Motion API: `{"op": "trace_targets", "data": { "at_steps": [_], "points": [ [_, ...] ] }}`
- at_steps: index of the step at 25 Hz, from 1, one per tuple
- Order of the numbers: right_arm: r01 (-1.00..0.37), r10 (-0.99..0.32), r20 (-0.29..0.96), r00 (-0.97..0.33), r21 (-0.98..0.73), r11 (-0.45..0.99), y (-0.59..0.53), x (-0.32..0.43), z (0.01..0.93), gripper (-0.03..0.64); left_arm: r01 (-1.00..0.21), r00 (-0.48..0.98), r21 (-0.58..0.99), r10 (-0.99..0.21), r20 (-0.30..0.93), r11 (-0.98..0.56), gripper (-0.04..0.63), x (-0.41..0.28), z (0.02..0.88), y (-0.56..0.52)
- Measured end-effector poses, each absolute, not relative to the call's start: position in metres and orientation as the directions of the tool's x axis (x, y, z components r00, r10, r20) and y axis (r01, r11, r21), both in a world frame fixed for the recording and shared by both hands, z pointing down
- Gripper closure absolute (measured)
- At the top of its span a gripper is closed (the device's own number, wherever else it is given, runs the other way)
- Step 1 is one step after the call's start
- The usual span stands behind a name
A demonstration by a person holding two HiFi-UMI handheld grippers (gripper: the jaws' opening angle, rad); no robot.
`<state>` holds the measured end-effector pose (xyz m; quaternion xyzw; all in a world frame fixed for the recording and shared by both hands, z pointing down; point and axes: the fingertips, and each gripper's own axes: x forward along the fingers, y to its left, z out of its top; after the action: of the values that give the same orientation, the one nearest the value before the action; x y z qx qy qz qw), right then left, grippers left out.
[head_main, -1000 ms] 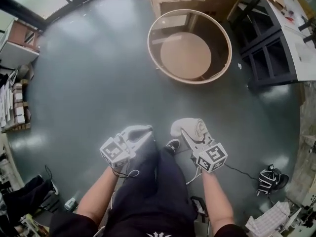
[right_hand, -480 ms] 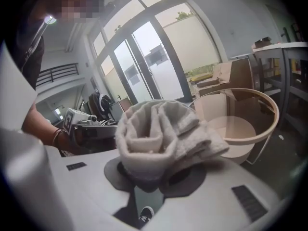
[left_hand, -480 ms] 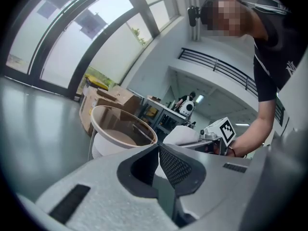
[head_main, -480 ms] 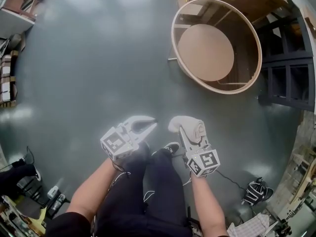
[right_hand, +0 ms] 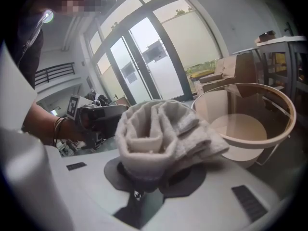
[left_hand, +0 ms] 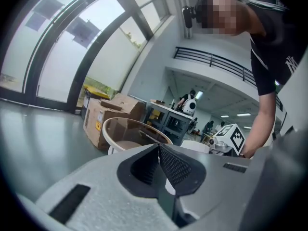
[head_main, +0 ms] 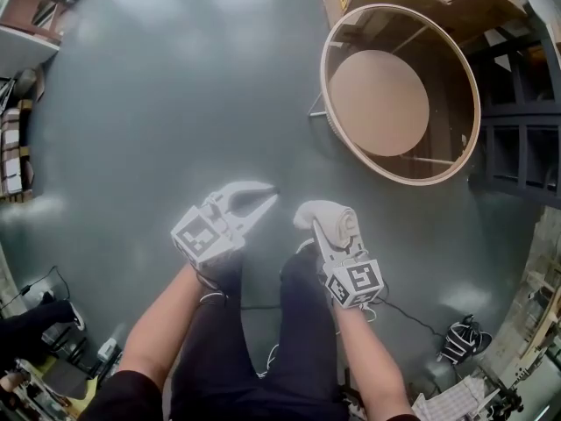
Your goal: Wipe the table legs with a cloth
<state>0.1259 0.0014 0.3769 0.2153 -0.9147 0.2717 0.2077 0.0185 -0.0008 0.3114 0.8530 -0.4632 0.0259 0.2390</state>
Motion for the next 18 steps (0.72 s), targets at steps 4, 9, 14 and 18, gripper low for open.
{"op": "trace_targets", "data": {
  "at_steps": [4, 9, 14, 18],
  "points": [
    [-0.622, -0.371, 0.549, -0.749, -0.39, 0.68, -0.015, 0.086, 0.398, 0.529, -0.763, 0.631, 0.365, -0.736, 0.244, -0.533, 0.588, -0.035, 0.33, -0.017],
    [-0.744, -0.53, 0.534, -0.659, -0.362, 0.561, -0.052, 0.042, 0.41, 0.529, -0.66, 0.749, 0.377, -0.61, 0.26, -0.649, 0.588, -0.075, 0.355, -0.045],
    [-0.752, -0.593, 0.464, -0.659, -0.369, 0.547, -0.059, -0.012, 0.415, 0.529, -0.62, 0.784, 0.345, -0.545, 0.295, -0.705, 0.588, -0.125, 0.364, -0.053],
    [-0.726, -0.595, 0.419, -0.686, -0.329, 0.604, -0.058, -0.013, 0.438, 0.529, -0.584, 0.806, 0.288, -0.501, 0.316, -0.759, 0.588, -0.117, 0.385, -0.071]
  ]
}}
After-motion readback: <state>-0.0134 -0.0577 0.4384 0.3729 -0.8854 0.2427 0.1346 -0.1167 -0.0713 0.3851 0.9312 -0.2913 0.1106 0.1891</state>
